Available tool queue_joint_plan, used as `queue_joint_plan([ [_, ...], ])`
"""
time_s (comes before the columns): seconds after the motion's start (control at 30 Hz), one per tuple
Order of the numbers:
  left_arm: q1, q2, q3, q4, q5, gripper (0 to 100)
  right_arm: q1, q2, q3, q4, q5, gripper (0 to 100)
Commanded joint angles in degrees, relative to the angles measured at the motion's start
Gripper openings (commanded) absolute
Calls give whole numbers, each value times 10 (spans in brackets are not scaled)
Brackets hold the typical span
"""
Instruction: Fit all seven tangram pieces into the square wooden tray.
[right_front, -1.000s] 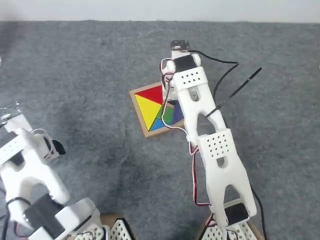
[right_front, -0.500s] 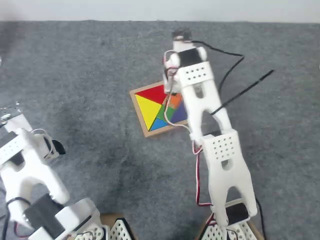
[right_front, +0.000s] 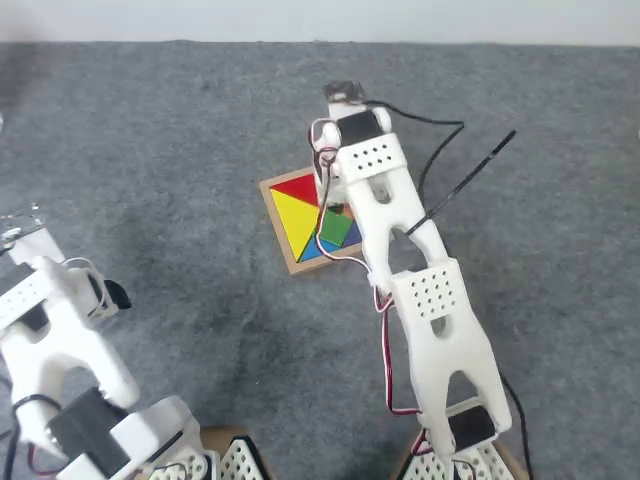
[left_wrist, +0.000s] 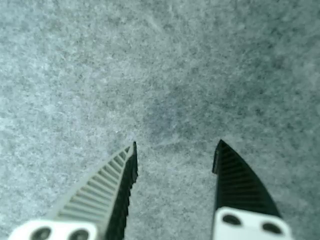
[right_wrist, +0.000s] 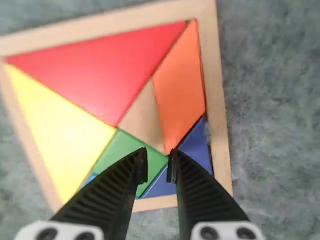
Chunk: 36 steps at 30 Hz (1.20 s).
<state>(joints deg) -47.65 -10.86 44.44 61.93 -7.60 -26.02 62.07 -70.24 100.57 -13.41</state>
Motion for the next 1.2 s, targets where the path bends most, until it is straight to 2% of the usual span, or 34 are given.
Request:
queue_joint_plan([
  [0.0, 4, -4, -5, 7, -9, 242, 20, 18, -5, 22, 8, 77],
  [0.4, 5, -4, -5, 7, -9, 242, -45, 62, -18, 21, 8, 77],
  [0.8, 5, -4, -5, 7, -9, 242, 68, 23, -25, 21, 25, 77],
  [1.17, 22, -4, -6, 7, -6, 242, 47, -90, -51, 23, 28, 78],
])
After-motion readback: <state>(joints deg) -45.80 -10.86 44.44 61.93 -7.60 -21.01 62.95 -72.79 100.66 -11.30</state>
